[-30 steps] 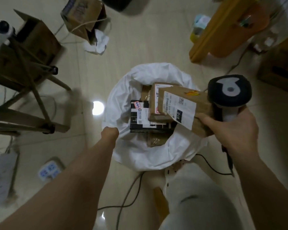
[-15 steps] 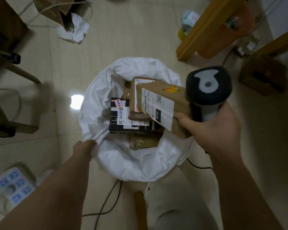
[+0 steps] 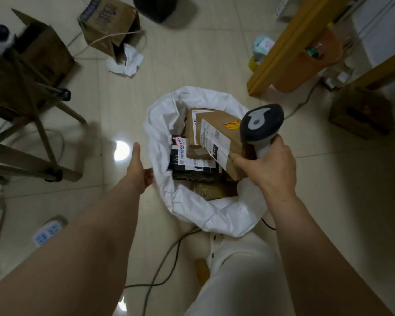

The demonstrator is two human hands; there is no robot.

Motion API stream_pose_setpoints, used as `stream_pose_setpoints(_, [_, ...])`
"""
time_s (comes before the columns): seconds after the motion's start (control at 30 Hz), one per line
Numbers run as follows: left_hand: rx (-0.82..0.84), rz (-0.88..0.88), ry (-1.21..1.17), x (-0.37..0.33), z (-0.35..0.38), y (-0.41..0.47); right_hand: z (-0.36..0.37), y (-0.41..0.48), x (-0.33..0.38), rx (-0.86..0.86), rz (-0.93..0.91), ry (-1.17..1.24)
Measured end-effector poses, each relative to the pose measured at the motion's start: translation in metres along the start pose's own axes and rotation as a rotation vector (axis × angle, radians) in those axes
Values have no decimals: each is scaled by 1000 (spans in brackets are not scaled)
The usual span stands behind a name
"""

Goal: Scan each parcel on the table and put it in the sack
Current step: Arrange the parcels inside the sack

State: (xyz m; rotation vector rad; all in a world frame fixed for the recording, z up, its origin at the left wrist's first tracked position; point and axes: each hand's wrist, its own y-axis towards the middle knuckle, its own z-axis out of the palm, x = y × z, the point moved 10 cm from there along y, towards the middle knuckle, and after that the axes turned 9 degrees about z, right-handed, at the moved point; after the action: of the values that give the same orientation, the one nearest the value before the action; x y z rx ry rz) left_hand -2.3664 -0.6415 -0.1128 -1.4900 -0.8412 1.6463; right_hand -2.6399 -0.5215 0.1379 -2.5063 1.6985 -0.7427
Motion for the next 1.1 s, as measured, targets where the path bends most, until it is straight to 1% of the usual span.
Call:
stream_pose_setpoints(0.07, [60,2,124,-8,7,-8,1,0,1,5,-10,-17])
stream_pose_setpoints(0.13, [88,11,303,-17,14,-10,1,0,2,20,-15,-35])
stream_pose_setpoints(0.23, [76,100,511,-45,18,-8,-1,3,7,55,-27,-60])
stream_pose_setpoints(0.27, [71,137,524,-54,22,-7,-1,5,9,70,-28,-64])
stream_pose_setpoints(0.3, [63,178,473,-63,26,-10,-1,7,10,83,-29,-68])
stream_pose_setpoints(0.33, [69,209,352,-68,33,-13,-1,9,11,94,-31,-76])
stream_pose_setpoints(0.37, [81,204,189,-69,39,-15,-1,11,13,105,-35,-90])
stream_pose_setpoints(0.4, [105,166,31,-67,45,-15,-1,12,15,116,-43,-107])
stream_pose_setpoints(0.43, [148,101,-60,-63,52,-17,-1,13,17,124,-51,-124])
stream_pose_setpoints(0.47, [214,53,-65,-62,59,-18,-2,15,19,131,-58,-144])
stream_pose_setpoints(0.5, [280,26,19,-62,64,-21,-2,16,20,137,-64,-167])
stream_pose_setpoints(0.53, [289,20,148,-62,63,-21,-2,17,22,142,-71,-191])
stream_pose_setpoints(0.57, [252,12,260,-65,56,-21,-2,18,24,145,-81,-209])
stream_pose_setpoints(0.6, [162,57,330,-76,47,-18,-2,19,26,147,-90,-219])
stream_pose_setpoints(0.63, [84,145,366,-94,39,-17,1,19,28,148,-99,-218])
stream_pose_setpoints(0.7, [59,313,411,-132,38,-28,6,18,31,138,-107,-170])
stream_pose_setpoints(0.73, [69,362,412,-146,39,-31,7,17,30,121,-106,-114])
stream_pose_setpoints(0.8, [63,379,437,-163,32,-33,7,9,21,79,-68,59])
stream_pose_setpoints(0.87, [74,325,460,-166,30,-34,1,-3,-2,24,23,222])
stream_pose_setpoints(0.9, [91,299,475,-165,31,-38,-5,-10,-16,-2,73,257])
stream_pose_setpoints(0.93, [107,292,523,-165,35,-41,-10,-17,-31,-23,114,250])
stream_pose_setpoints(0.97, [101,322,610,-168,38,-44,-16,-24,-43,-37,140,213])
stream_pose_setpoints(1.03, [72,447,752,-176,49,-51,-25,-33,-60,-25,146,95])
stream_pose_setpoints(1.1, [57,581,756,-184,62,-57,-20,-36,-64,32,117,-17])
